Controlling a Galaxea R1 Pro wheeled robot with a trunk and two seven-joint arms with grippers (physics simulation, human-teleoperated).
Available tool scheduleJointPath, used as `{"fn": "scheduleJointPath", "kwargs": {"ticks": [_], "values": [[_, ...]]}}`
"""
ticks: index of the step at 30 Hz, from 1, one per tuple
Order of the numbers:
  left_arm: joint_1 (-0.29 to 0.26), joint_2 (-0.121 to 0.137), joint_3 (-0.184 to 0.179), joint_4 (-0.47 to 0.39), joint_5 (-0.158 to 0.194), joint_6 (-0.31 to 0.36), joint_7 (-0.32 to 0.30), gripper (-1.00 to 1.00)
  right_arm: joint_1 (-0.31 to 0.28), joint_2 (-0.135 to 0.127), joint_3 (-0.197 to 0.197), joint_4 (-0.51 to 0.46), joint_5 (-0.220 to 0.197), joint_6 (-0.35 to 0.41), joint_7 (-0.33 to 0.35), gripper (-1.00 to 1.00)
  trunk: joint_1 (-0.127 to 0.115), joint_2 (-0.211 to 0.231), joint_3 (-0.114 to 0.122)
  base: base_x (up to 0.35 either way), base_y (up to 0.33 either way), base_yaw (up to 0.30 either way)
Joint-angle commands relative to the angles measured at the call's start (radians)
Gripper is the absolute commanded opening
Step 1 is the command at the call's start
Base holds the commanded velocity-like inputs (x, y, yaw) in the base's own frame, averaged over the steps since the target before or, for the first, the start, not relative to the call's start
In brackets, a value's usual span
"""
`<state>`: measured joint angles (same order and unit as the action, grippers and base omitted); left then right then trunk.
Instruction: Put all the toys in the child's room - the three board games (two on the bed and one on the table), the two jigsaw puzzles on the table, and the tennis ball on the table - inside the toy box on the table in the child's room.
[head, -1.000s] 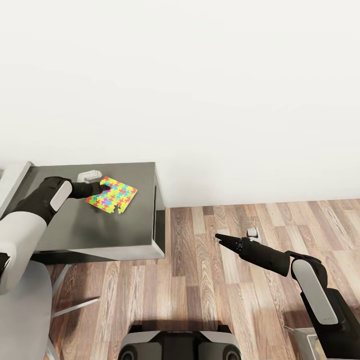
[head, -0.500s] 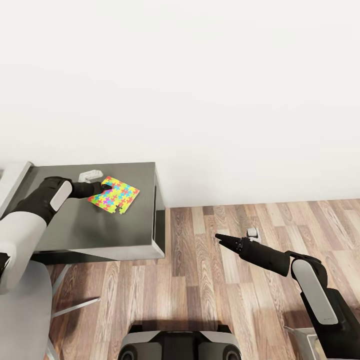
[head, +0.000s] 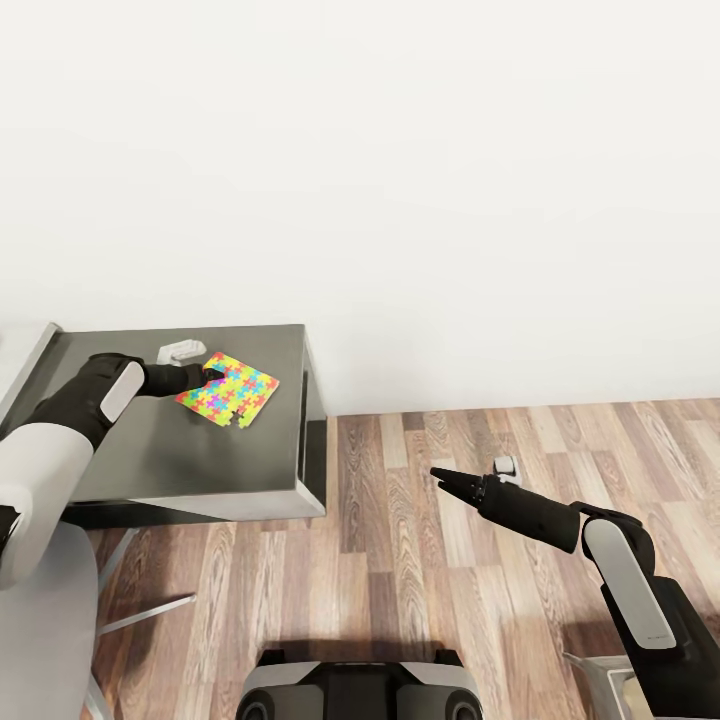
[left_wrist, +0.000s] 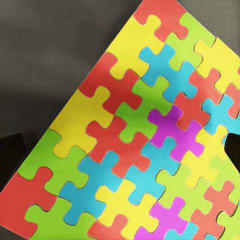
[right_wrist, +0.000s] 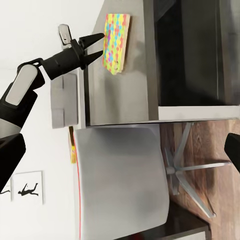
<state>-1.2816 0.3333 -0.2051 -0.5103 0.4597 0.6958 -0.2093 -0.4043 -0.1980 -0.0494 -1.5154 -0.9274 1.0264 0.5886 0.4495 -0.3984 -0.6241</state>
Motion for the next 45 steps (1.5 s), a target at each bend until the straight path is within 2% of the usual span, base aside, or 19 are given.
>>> {"fn": "scheduleJointPath", "kwargs": {"ticks": [1, 26, 45], "values": [[-0.001, 0.001, -0.005, -0.001, -0.001, 0.002, -0.003, 1.0, -0.001, 0.0, -0.001, 0.0, 0.005, 0.004, 0.007, 1.0, 0.001, -0.002, -0.001, 0.0, -0.022, 0.0], [-0.001, 0.003, -0.008, -0.001, -0.001, 0.002, -0.004, 1.0, -0.001, 0.0, -0.001, 0.001, 0.005, 0.004, 0.007, 1.0, 0.001, -0.002, -0.001, 0.0, -0.111, 0.0], [-0.001, 0.006, -0.007, -0.001, -0.001, 0.001, -0.004, 1.0, -0.001, 0.0, -0.001, 0.001, 0.005, 0.004, 0.007, 1.0, 0.001, -0.002, 0.003, 0.0, -0.008, -0.061]]}}
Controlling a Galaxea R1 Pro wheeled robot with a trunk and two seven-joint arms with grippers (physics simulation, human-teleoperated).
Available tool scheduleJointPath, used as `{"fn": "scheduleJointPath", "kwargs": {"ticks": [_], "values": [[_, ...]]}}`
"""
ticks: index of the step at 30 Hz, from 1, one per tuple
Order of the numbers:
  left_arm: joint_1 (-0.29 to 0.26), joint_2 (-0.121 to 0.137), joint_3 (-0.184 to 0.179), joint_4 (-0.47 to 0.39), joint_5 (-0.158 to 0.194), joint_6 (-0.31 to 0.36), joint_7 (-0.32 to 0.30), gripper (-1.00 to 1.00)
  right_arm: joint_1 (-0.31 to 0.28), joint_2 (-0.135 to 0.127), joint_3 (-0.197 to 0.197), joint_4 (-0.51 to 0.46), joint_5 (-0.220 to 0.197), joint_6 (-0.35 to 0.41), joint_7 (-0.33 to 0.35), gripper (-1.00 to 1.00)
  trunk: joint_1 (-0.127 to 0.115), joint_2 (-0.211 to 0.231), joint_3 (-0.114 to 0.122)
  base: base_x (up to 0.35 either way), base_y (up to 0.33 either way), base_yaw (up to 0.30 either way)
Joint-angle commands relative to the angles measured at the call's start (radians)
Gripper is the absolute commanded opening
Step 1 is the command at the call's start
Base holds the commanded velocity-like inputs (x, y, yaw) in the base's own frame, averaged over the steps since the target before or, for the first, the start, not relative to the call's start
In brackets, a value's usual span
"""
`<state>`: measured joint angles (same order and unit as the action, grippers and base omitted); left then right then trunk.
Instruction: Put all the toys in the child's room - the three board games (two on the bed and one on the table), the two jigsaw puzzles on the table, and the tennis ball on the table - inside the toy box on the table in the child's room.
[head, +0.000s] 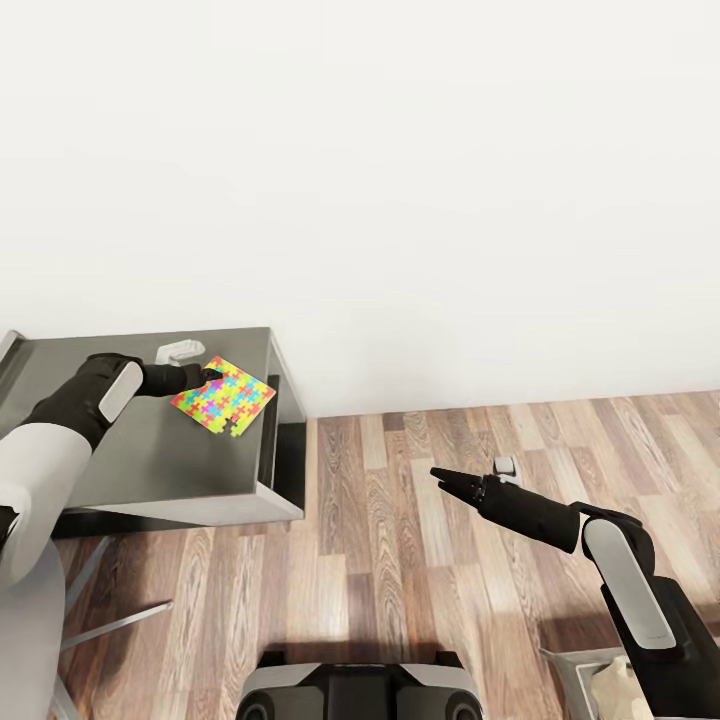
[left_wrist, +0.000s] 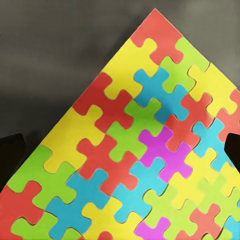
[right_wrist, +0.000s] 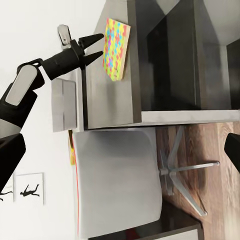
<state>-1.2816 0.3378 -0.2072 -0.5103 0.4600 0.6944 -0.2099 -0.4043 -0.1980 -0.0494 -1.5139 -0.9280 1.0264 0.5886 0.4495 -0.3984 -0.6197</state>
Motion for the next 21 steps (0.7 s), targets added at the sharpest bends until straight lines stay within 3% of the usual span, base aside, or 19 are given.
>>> {"fn": "scheduleJointPath", "kwargs": {"ticks": [1, 8, 21], "values": [[-0.001, 0.001, -0.005, -0.001, -0.001, 0.002, -0.003, 1.0, -0.001, 0.0, -0.001, 0.0, 0.005, 0.004, 0.007, 1.0, 0.001, -0.002, -0.001, -0.005, -0.008, -0.003], [-0.001, 0.003, -0.005, -0.001, -0.001, 0.002, -0.004, 1.0, -0.001, 0.0, 0.0, 0.0, 0.005, 0.004, 0.007, 1.0, 0.001, -0.002, -0.001, -0.062, -0.101, -0.001], [-0.001, 0.003, -0.005, -0.001, 0.0, 0.002, -0.005, 1.0, -0.001, 0.0, -0.001, 0.0, 0.006, 0.004, 0.007, 1.0, 0.001, -0.002, -0.001, -0.004, -0.006, 0.0]]}}
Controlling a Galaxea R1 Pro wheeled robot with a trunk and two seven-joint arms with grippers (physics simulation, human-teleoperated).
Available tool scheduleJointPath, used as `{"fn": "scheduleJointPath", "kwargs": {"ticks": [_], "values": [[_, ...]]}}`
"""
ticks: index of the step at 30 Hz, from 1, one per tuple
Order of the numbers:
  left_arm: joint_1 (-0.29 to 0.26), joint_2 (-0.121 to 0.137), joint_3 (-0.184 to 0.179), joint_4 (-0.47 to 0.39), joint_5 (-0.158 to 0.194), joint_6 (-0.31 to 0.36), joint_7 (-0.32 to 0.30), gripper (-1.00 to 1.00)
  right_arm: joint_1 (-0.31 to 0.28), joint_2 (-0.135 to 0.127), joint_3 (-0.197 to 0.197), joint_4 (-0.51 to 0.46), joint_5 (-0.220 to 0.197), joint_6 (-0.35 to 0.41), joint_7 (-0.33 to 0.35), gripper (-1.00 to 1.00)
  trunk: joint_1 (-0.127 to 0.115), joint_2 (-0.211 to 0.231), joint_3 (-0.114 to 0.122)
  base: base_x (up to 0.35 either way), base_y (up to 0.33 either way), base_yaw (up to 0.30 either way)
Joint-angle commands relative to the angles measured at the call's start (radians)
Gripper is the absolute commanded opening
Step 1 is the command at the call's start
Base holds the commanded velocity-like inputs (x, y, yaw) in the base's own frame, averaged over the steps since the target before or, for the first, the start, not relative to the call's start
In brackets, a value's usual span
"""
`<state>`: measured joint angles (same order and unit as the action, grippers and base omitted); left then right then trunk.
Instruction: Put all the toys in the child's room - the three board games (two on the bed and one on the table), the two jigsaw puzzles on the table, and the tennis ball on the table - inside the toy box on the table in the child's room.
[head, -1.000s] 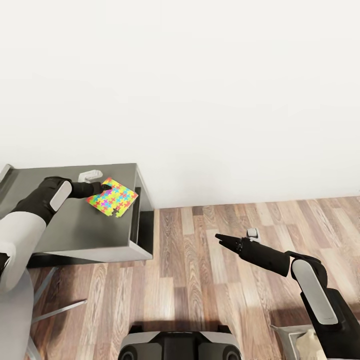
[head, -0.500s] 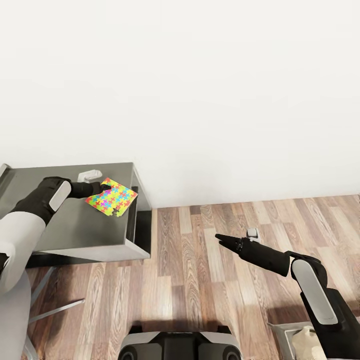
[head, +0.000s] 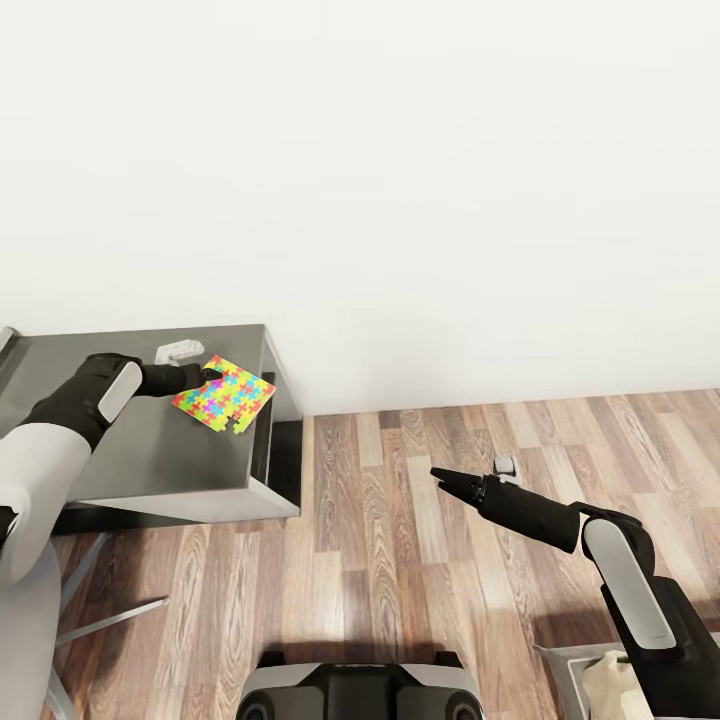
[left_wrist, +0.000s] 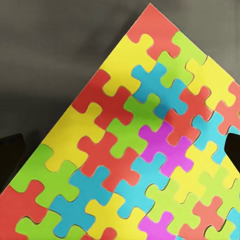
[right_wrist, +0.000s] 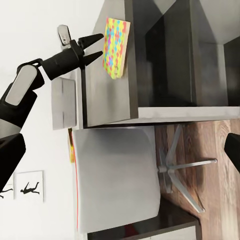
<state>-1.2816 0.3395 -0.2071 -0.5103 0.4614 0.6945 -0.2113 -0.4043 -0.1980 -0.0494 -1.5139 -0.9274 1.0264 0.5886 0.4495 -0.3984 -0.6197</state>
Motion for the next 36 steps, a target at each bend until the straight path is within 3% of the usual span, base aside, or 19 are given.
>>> {"fn": "scheduleJointPath", "kwargs": {"ticks": [1, 36], "values": [[-0.001, 0.001, -0.005, -0.001, -0.001, 0.002, -0.003, 1.0, -0.001, 0.0, -0.001, 0.0, 0.005, 0.004, 0.007, 1.0, 0.001, -0.002, -0.001, 0.0, 0.0, 0.0], [-0.001, 0.003, -0.005, -0.001, -0.004, 0.002, -0.039, 1.0, -0.001, 0.012, 0.0, 0.002, 0.005, 0.003, 0.008, 1.0, 0.001, -0.002, -0.001, -0.005, -0.048, 0.0]]}}
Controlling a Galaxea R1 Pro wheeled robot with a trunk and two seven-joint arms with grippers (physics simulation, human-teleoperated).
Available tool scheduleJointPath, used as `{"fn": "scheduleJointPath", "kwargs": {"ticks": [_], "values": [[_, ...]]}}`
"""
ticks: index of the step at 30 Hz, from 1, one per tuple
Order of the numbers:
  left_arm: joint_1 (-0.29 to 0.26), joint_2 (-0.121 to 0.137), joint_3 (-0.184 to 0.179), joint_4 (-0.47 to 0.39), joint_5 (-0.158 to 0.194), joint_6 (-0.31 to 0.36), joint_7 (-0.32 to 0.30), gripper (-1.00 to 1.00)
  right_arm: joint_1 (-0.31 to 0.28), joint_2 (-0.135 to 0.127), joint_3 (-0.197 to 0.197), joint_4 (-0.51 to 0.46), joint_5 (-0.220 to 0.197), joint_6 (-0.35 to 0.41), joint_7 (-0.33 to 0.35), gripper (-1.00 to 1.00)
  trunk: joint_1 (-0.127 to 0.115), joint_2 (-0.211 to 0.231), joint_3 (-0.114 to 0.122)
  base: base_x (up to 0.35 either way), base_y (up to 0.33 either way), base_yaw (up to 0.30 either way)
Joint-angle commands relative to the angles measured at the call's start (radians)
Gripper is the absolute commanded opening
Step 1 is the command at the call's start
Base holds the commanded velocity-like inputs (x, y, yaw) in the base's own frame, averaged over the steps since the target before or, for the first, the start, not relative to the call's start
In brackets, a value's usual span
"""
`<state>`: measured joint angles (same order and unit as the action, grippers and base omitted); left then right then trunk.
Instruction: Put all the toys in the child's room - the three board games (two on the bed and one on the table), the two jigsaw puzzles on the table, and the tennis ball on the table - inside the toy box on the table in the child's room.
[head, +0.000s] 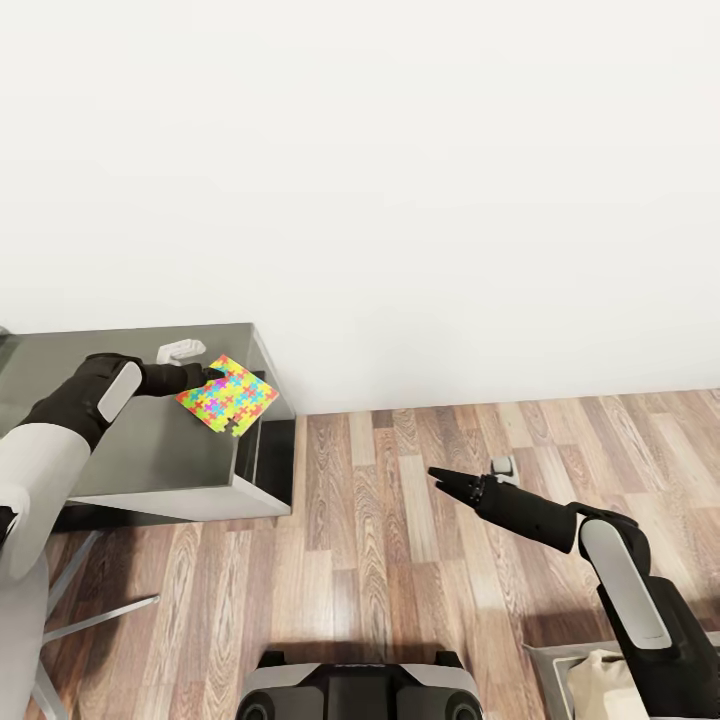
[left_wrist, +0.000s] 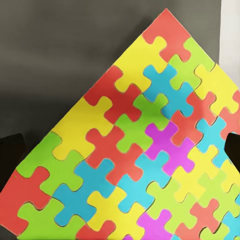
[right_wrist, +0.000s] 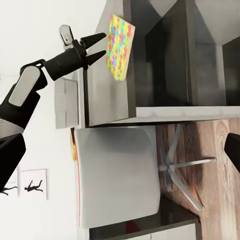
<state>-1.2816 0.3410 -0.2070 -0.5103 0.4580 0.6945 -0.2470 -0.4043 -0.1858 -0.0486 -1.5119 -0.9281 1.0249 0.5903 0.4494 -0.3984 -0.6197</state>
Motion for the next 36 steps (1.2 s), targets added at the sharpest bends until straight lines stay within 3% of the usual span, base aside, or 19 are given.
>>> {"fn": "scheduleJointPath", "kwargs": {"ticks": [1, 12, 26, 32, 36], "values": [[-0.001, 0.001, -0.005, -0.001, -0.001, 0.002, -0.003, 1.0, -0.001, 0.003, -0.002, 0.0, 0.006, 0.004, 0.006, 1.0, 0.001, -0.002, -0.001, 0.0, -0.007, 0.0], [-0.001, 0.004, -0.004, -0.001, -0.001, -0.001, -0.003, 1.0, -0.001, 0.012, -0.002, 0.0, 0.006, 0.004, 0.006, 1.0, 0.001, -0.002, -0.001, 0.0, -0.001, 0.0], [-0.001, 0.033, 0.008, -0.011, 0.0, -0.045, -0.003, 1.0, -0.001, 0.012, -0.002, 0.001, 0.006, 0.004, 0.006, 1.0, 0.001, -0.002, -0.001, 0.0, 0.0, 0.0], [-0.001, 0.067, 0.012, -0.046, 0.006, -0.034, -0.007, 1.0, -0.001, 0.012, -0.001, 0.001, 0.006, 0.004, 0.005, 1.0, 0.001, -0.002, -0.001, 0.0, 0.0, 0.0], [-0.001, 0.089, 0.013, -0.088, 0.01, 0.024, -0.043, 1.0, -0.001, 0.012, -0.001, 0.001, 0.006, 0.004, 0.005, 1.0, 0.001, -0.002, -0.001, 0.0, 0.0, 0.0]]}}
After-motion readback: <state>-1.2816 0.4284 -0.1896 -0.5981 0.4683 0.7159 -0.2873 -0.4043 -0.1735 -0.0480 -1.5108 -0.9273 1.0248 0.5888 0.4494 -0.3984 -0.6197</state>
